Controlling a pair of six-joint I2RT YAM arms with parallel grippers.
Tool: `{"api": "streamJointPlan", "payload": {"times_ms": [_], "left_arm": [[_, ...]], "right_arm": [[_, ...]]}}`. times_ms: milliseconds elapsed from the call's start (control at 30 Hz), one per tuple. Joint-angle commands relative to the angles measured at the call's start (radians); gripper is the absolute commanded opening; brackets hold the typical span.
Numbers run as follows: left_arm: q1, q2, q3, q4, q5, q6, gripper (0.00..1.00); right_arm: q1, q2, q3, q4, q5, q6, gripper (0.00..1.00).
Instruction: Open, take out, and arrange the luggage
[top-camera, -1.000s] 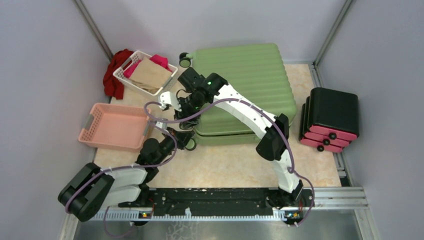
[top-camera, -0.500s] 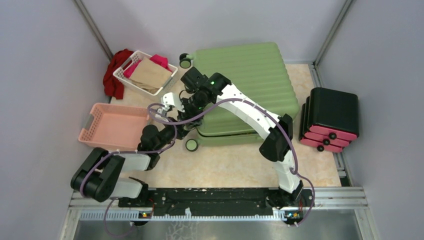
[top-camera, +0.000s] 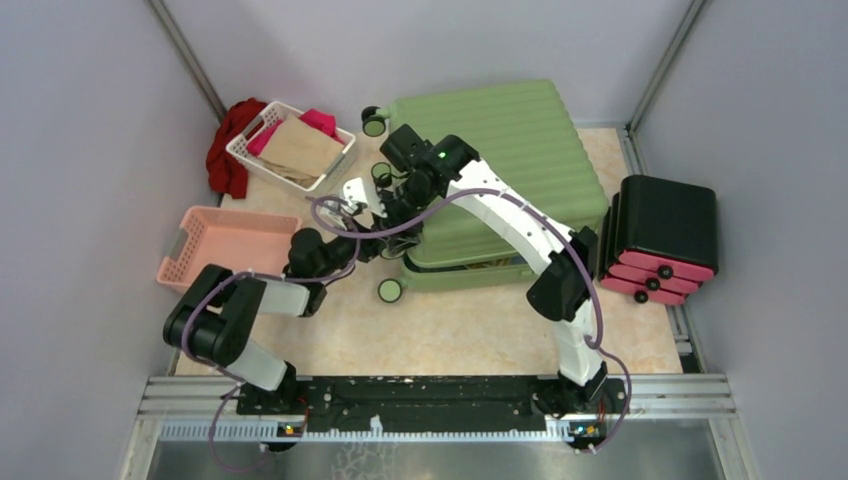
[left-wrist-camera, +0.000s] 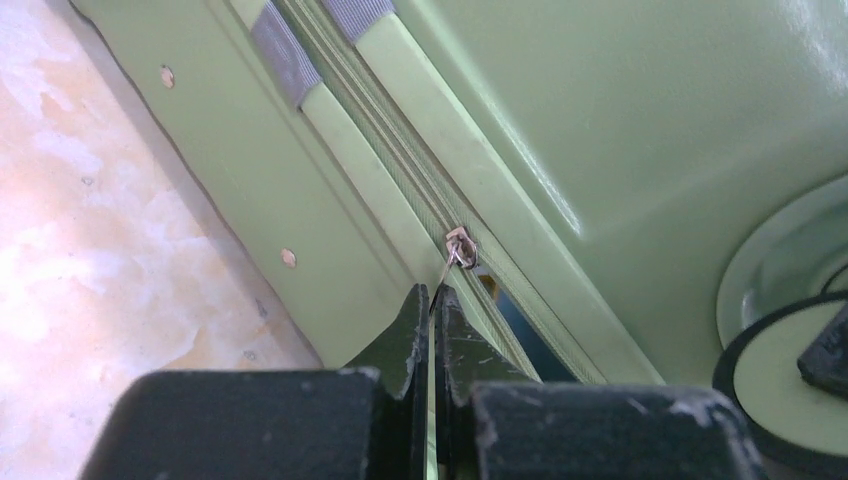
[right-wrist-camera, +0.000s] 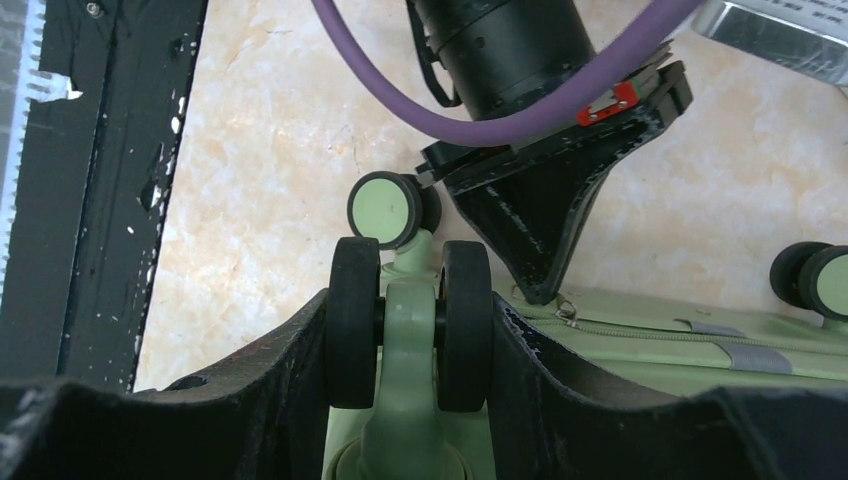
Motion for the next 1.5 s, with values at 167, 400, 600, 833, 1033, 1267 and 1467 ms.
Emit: {"api": "streamJointPlan", "payload": {"times_ms": [167, 400, 600, 833, 1033, 1267, 1467], "left_arm": [[0.092, 0.111, 0.058, -0.148, -0.112, -0.007, 0.0], [0.131, 0.173, 0.162, -0.215, -0.12, -0.039, 0.0], [0.164, 0.232, 0.279, -0.267, -0.105, -0.061, 0.0], [0.172, 0.268, 0.344, -0.26, -0.063, -0.079, 0.0], [0.173, 0.244, 0.215, 0.003, 0.044, -0.124, 0.0], [0.172, 0.117, -0.043, 0.296, 0.147, -0.078, 0.19], [0.136, -0.032, -0.208, 0.44, 0.169, 0.167, 0.67]], "right_arm": [[-0.066, -0.213, 0.037, -0.106, -0.035, -0.073, 0.0], [-0.072, -0.224, 0.023, -0.133, -0.054, -0.099, 0.0], [-0.072, -0.247, -0.018, -0.172, -0.093, -0.139, 0.0], [-0.072, -0.266, -0.056, -0.178, -0.115, -0.155, 0.0], [-0.071, -0.267, -0.056, -0.168, -0.112, -0.149, 0.0], [-0.072, -0.264, -0.072, -0.168, -0.128, -0.149, 0.0], [-0.072, -0.261, -0.09, -0.191, -0.155, -0.167, 0.0]]}}
